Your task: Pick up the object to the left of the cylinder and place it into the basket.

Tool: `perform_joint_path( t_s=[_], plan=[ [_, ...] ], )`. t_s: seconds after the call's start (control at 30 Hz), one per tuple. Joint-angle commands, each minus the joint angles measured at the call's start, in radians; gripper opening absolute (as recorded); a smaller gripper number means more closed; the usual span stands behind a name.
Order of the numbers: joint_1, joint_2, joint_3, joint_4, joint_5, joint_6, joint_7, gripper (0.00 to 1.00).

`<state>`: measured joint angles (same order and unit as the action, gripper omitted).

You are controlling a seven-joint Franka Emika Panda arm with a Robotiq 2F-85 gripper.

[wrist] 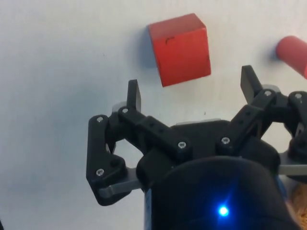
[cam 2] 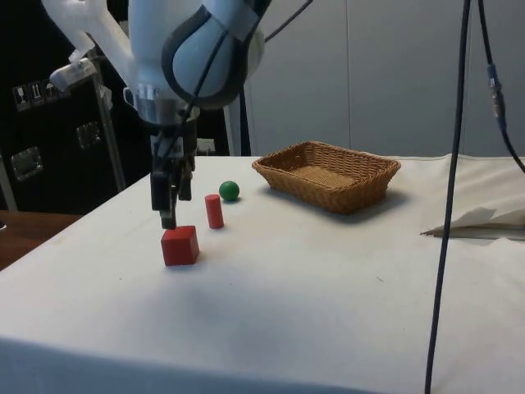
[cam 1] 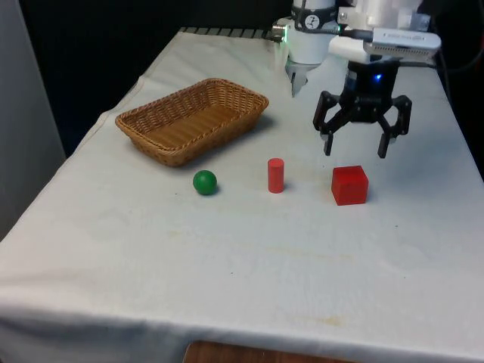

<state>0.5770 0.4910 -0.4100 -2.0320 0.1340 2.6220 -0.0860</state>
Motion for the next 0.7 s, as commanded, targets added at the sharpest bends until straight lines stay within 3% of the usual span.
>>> perform_joint_path(
  t_s=[0.0,0.17,0.2,0.23,0.27,0.47,0.5,0.53,0.67],
  plan=[
    [-0.015,0.007,0.021,0.004,0.023,0.013,-0.021,1.00],
    [-0.020,0.050,0.027,0.021,0.062,0.036,-0.055,1.00],
    [-0.004,0.053,0.007,0.020,0.046,0.028,-0.039,1.00],
    [-0.004,0.053,0.007,0.020,0.046,0.028,-0.039,1.00],
    [-0.021,0.063,0.030,0.024,0.073,0.045,-0.063,1.00],
    [-0.024,0.100,0.034,0.038,0.099,0.062,-0.085,1.00],
    [-0.009,0.100,0.015,0.035,0.082,0.052,-0.068,1.00],
    [-0.023,0.102,0.033,0.039,0.097,0.061,-0.084,1.00],
    [-0.021,0.110,0.028,0.040,0.092,0.061,-0.082,1.00]
  ],
)
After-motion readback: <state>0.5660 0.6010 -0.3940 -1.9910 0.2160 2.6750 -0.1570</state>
